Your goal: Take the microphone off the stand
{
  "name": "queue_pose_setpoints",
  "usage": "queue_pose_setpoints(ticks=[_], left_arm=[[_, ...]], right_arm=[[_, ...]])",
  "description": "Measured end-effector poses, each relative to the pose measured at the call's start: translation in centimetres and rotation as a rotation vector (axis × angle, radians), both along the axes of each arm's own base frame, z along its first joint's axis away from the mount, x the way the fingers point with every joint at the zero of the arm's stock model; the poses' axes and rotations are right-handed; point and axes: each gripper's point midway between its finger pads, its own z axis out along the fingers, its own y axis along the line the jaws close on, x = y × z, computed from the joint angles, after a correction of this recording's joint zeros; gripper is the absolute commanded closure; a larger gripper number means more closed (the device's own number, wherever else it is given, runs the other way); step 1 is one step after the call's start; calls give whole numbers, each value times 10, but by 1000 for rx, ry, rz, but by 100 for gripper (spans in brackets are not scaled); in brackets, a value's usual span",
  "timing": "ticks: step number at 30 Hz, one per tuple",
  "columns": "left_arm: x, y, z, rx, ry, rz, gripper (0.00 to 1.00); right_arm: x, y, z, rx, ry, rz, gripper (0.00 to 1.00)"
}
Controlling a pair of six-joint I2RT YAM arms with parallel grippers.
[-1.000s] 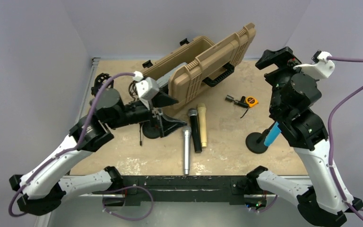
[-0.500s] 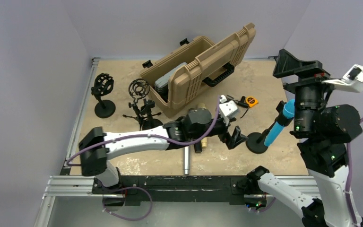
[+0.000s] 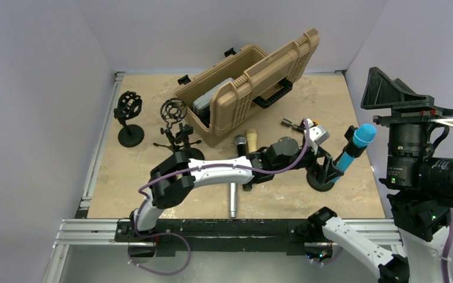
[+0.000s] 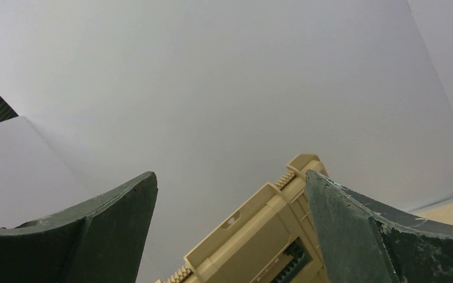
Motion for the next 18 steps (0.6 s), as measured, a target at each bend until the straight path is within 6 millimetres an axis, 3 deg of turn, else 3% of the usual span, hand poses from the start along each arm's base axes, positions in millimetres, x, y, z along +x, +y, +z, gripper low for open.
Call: queue_pose_setpoints(ticks=[6, 11, 14, 18], left_arm=[[-1, -24, 13, -41, 34, -39, 13], [-4, -39, 10, -41, 56, -74, 21], [-6, -44, 0, -16, 69, -82, 30], [-4, -50, -9, 16, 72, -83, 49]], right_arm=[[-11, -4, 3, -3, -26, 10, 6], [-19, -8, 6, 6, -44, 12, 6], [-20, -7, 5, 3, -45, 16, 6], [-16, -4, 1, -6, -36, 22, 6]])
